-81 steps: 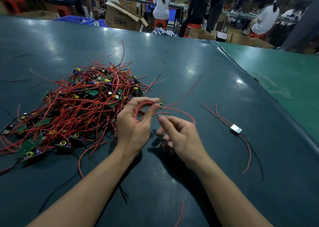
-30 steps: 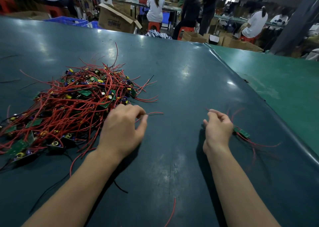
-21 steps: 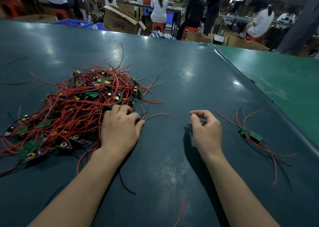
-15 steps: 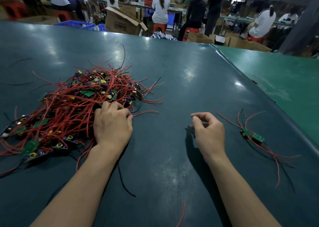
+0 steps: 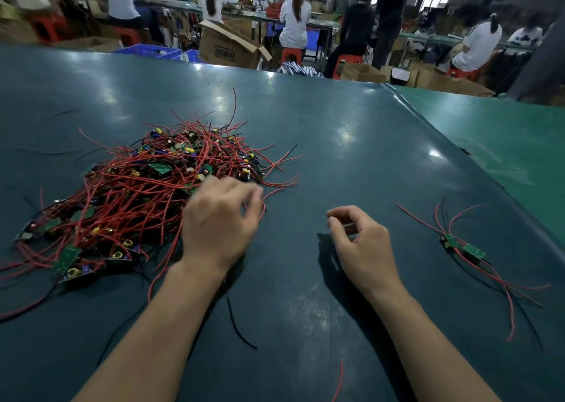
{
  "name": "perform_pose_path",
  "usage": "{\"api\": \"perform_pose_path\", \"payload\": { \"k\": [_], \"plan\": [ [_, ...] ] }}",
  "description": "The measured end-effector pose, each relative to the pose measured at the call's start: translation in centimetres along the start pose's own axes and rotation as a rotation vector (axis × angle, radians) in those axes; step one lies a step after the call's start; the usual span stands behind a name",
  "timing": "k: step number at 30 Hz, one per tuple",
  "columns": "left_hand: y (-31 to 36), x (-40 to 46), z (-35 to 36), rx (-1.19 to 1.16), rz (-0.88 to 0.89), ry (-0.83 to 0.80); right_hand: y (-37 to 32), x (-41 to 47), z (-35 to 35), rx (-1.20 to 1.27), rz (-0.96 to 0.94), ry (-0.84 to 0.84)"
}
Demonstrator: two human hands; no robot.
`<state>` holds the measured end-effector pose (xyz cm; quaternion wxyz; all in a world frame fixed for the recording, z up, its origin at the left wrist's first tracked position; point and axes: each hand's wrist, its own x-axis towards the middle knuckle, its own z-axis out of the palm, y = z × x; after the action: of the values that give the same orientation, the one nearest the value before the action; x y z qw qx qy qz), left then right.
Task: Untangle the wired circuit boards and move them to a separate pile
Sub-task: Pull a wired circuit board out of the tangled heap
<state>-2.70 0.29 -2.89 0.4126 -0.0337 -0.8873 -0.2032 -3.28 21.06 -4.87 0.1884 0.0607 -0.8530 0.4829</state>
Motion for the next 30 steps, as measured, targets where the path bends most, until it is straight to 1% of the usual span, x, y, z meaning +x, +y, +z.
{"api": "perform_pose_path", "payload": {
  "k": [2,3,4,6,7,8,10,12,14,16,17,21,25,28,30],
  "plan": [
    [-1.3,1.6,-1.5,0.136,-0.095,0.217,0.1,0.1,0.0,0.016,0.012,0.007],
    [-2.1,2.6,-2.2,0.207,-0.178,0.246,0.1,0.2,0.0,0.015,0.016,0.006],
    [-3.0,3.6,-2.7,0.259,-0.271,0.187,0.2,0.2,0.1,0.011,0.020,0.003],
    [-4.4,5.3,-3.0,0.298,-0.425,-0.075,0.2,0.4,0.2,0.004,0.029,-0.007],
    [-4.7,5.9,-3.0,0.322,-0.465,-0.198,0.3,0.4,0.2,0.004,0.037,-0.013],
    [-4.8,6.2,-2.9,0.365,-0.459,-0.283,0.3,0.5,0.1,0.007,0.045,-0.017],
    [-4.2,5.7,-2.5,0.457,-0.364,-0.360,0.3,0.6,0.0,0.010,0.059,-0.022],
    [-3.7,4.6,-2.3,0.493,-0.278,-0.348,0.4,0.6,0.0,-0.008,0.065,-0.032],
    [-3.7,3.1,-2.3,0.502,-0.150,-0.320,0.5,0.5,0.0,-0.032,0.064,-0.042],
    [-4.3,1.9,-2.5,0.436,-0.026,-0.298,0.5,0.5,0.0,-0.046,0.064,-0.047],
    [-4.6,1.5,-2.7,0.387,0.000,-0.285,0.6,0.5,0.0,-0.047,0.063,-0.044],
    [-5.2,0.4,-3.0,0.295,0.104,-0.296,0.6,0.5,0.0,-0.044,0.073,-0.038],
    [-5.3,-0.7,-3.2,0.163,0.178,-0.238,0.6,0.6,0.0,-0.047,0.082,-0.042],
    [-5.2,-1.6,-3.0,0.138,0.212,-0.290,0.6,0.6,-0.1,-0.051,0.085,-0.039],
    [-4.6,-1.1,-3.2,0.128,0.136,-0.374,0.6,0.6,-0.1,-0.043,0.088,-0.040]
  ]
}}
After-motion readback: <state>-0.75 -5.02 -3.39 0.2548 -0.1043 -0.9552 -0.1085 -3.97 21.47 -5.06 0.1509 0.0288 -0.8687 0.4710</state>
